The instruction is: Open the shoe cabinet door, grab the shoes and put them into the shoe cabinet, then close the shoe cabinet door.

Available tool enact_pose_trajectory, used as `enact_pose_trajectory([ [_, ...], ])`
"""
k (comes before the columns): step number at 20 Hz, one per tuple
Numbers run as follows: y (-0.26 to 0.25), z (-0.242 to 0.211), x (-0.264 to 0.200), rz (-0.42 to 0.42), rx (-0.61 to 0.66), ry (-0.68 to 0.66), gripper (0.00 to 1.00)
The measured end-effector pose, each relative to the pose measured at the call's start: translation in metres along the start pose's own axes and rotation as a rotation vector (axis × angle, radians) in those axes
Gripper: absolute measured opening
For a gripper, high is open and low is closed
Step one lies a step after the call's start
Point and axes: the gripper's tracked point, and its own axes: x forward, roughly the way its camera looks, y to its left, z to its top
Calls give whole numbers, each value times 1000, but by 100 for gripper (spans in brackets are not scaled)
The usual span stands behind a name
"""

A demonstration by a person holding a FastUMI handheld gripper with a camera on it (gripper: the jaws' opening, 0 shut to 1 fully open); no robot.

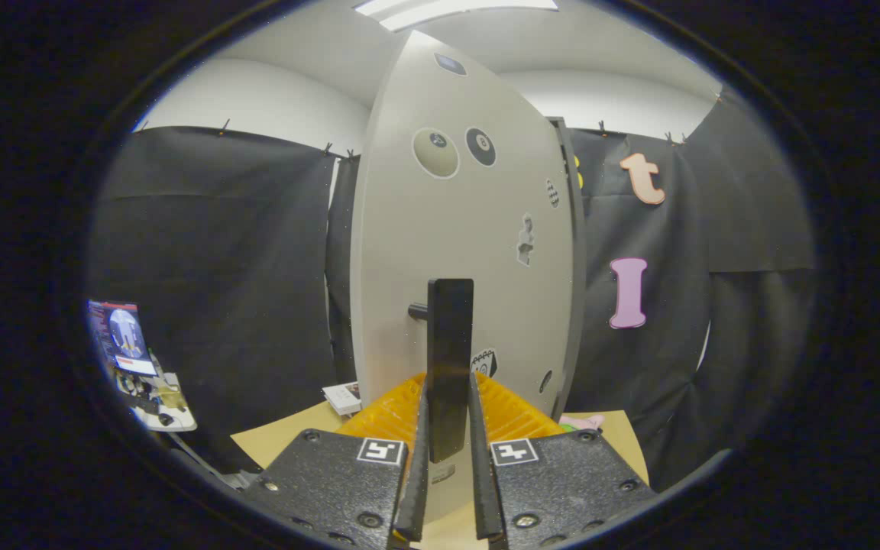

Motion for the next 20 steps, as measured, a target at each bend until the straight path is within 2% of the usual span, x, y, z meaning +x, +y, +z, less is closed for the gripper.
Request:
enact_pose_trajectory([
  [7, -26, 1, -13, -64, 17, 4, 19],
  [10, -49, 1, -20, -152, 12, 1, 15],
  [14, -105, 5, -40, -298, 15, -14, 5],
  [17, -104, 3, -41, -181, 124, -14, 4],
  [18, -103, 3, -39, -170, 126, -16, 4],
  [20, -113, 2, -40, -212, 78, -18, 4],
])
